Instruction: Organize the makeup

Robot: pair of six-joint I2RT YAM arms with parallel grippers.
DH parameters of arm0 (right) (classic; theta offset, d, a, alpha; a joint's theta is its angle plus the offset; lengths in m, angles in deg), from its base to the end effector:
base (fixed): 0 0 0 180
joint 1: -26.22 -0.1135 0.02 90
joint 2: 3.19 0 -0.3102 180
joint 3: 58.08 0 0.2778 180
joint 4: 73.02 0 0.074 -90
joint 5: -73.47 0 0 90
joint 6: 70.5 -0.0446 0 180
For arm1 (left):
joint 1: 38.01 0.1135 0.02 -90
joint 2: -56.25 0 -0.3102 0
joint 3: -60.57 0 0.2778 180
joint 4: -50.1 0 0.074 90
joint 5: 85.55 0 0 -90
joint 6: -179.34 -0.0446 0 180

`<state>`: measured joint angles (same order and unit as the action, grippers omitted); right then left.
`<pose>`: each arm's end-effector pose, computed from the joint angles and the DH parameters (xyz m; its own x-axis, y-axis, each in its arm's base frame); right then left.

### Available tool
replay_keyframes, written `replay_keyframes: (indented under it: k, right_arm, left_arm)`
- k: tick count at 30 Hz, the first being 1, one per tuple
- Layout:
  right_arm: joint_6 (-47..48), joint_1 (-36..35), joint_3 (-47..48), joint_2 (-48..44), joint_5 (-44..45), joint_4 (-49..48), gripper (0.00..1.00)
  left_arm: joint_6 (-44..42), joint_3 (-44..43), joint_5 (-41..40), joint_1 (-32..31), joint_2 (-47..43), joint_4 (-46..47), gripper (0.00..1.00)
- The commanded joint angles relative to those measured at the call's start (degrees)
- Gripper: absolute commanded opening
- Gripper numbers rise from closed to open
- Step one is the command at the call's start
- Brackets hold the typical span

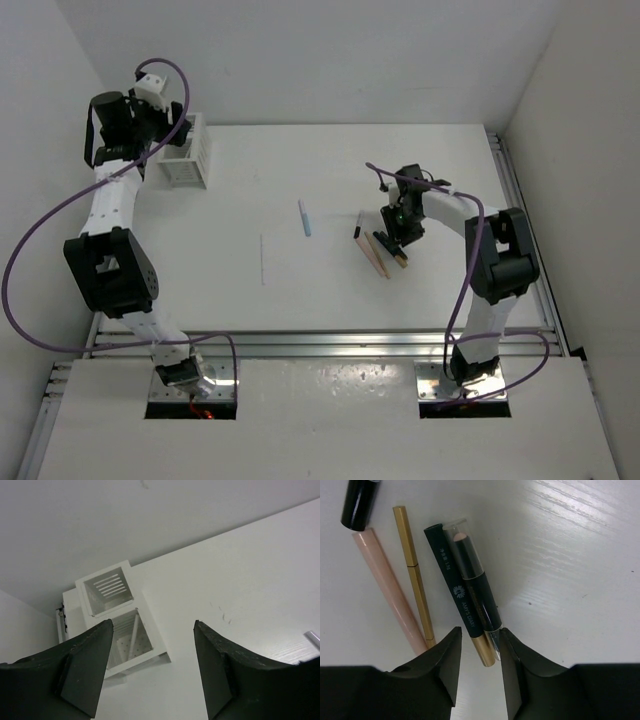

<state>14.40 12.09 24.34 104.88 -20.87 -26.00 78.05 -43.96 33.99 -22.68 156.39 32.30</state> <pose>0.3889 0.1014 0.1751 -0.9456 -0.1466 -0.2903 -0.1819 0.9784 0.0984 0.4507 0.1008 0.4140 -0.1738 0.1290 -0.9763 0.2718 0.9592 0.0783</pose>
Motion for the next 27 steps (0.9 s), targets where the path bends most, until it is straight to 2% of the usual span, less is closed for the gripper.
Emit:
replay_keyframes:
  k: [1,3,19,24,25,27]
  right_arm:
    - [0.27,-0.28,0.62,1.44,1.7,-0.62,0.36]
    - [0.45,-0.11,0.62,1.44,2.14,-0.79,0.32]
    - [0.36,1.03,1.33,4.95,6.01,-2.29,0.32]
    - [0.71,1.65,4.21,7.93,6.71,0.86,0.32]
    - [0.45,1.56,4.57,8.2,6.71,1.75,0.32]
    - [0.36,1.74,4.93,8.82,6.71,2.1,0.19]
  left_arm:
    - [0.83,0.91,3.68,0.4,-3.37,-0.39,0.72]
    - [0.83,1.44,3.68,0.4,-3.89,-0.39,0.72]
    - [0.83,2.49,5.26,0.4,-3.9,-0.39,0.74]
    - [0.83,3.02,6.58,0.4,-3.9,-0.39,0.74]
    - [0.83,3.02,6.58,0.4,-3.9,-0.39,0.8]
    - [0.83,3.02,8.33,0.4,-3.9,-0.39,0.9]
